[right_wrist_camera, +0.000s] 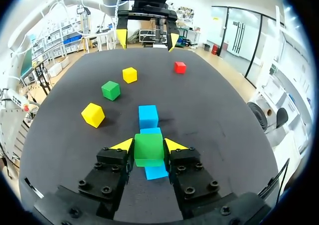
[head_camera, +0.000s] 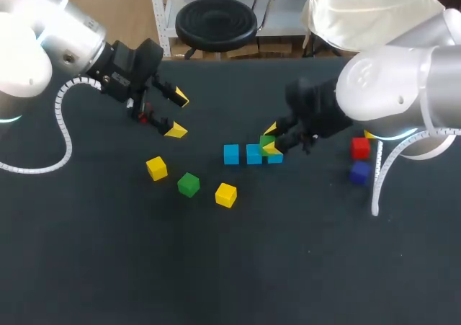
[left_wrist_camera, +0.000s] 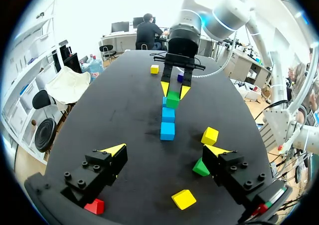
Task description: Place the blue cubes, place green cubes on the blue cubes, place the yellow cubes on the green cubes, then place the red cubes on the yellow cubes, and place purple cube on the red cubes.
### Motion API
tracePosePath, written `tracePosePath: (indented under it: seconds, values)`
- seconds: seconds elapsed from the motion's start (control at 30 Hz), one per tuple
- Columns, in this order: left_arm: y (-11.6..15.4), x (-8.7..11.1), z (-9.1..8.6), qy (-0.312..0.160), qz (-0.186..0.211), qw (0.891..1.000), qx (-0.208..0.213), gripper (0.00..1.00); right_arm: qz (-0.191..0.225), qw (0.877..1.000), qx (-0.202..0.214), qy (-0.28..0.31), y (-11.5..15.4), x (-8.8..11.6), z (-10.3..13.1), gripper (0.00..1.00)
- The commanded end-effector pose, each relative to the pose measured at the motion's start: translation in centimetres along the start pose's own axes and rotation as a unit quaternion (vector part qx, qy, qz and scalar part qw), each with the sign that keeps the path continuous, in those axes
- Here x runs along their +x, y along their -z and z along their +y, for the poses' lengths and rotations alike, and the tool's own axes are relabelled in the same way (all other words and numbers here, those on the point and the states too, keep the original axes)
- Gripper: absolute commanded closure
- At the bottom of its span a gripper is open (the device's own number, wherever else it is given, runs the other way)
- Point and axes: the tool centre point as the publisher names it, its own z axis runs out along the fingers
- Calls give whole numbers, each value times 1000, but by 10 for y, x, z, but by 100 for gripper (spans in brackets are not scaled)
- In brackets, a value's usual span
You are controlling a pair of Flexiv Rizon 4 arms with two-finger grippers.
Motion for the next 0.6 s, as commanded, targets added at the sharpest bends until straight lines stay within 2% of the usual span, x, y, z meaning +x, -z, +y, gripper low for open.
tracePosePath:
  seconds: [0.03,0.1,0.6]
  values:
    - [0,0,0,0,0,1000,0,0,-2,1000,0,1,-1,0,-1,85]
    - [0,0,0,0,0,1000,0,0,-2,1000,1,2,0,0,-2,89]
    - [0,0,0,0,0,1000,0,0,0,1000,-2,5,-5,-2,-11,88]
